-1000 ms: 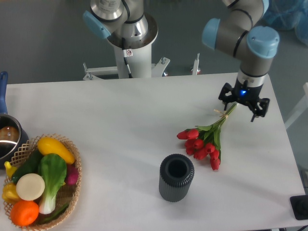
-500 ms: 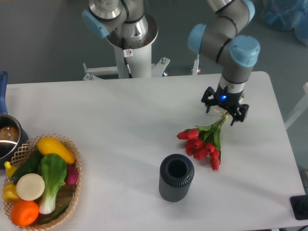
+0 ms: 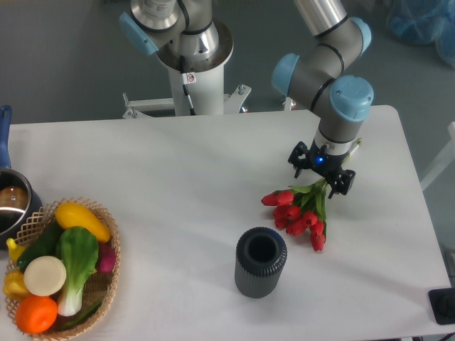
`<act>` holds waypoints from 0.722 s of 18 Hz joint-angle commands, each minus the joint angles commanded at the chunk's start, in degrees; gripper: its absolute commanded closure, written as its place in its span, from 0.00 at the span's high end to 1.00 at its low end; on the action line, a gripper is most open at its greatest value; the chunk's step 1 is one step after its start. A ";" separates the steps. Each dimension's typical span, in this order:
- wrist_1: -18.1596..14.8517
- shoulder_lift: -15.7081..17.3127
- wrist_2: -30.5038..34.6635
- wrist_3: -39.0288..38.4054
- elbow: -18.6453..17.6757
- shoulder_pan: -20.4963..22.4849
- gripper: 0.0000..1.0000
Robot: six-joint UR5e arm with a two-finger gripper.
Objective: Pick up the flowers from the table
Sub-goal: 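Close the gripper around the tulip stems below the blooms, then lift the gripped tulip bunch up off the table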
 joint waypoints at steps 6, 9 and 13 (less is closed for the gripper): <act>1.60 -0.54 0.62 -0.18 -0.35 -1.07 0.58; 1.60 0.16 0.62 -0.35 -0.26 -0.72 0.25; 1.60 0.60 0.70 -2.29 -0.26 -0.36 0.00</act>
